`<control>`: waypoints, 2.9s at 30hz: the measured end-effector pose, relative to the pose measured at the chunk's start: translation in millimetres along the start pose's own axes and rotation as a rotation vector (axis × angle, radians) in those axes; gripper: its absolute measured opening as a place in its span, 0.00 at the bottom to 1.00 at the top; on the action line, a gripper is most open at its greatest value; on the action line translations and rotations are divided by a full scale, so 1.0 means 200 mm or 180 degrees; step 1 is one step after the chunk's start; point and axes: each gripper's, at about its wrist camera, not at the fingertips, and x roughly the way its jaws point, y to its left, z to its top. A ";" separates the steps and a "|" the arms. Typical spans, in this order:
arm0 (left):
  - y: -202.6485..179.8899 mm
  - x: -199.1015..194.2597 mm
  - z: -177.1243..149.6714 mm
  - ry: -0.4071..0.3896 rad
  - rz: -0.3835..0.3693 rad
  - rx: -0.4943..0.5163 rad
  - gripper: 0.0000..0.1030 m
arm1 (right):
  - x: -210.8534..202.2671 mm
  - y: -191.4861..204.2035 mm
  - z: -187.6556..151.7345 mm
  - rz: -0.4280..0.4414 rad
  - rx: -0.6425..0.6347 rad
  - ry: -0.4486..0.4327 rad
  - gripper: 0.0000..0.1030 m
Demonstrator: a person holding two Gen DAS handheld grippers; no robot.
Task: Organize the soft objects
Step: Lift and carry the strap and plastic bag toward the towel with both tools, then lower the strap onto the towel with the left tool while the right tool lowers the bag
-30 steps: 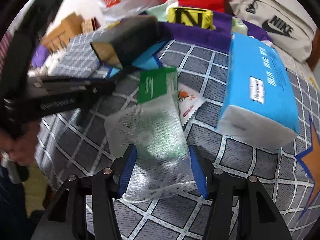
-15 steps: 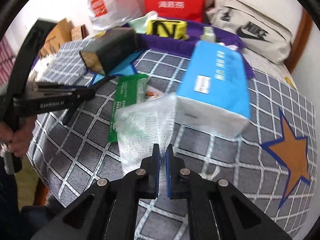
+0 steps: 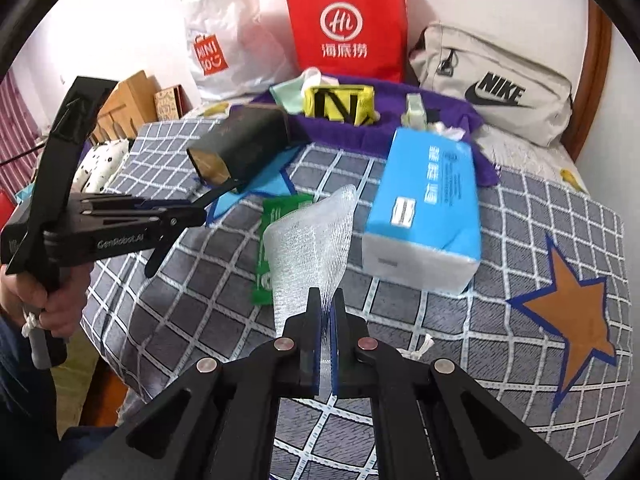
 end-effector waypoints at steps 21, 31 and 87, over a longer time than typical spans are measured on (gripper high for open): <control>0.05 -0.17 0.32 -0.0355 0.0420 -0.0106 0.19 | -0.15 -0.23 0.36 -0.0302 0.0372 -0.0491 0.03; 0.10 -0.11 0.52 -0.0386 0.0565 -0.0156 0.19 | -0.08 -0.34 0.54 -0.0324 0.0468 -0.0608 0.03; 0.29 0.51 1.17 -0.0028 0.0439 -0.0175 0.19 | 0.73 -0.77 1.07 -0.0700 0.0434 -0.0132 0.03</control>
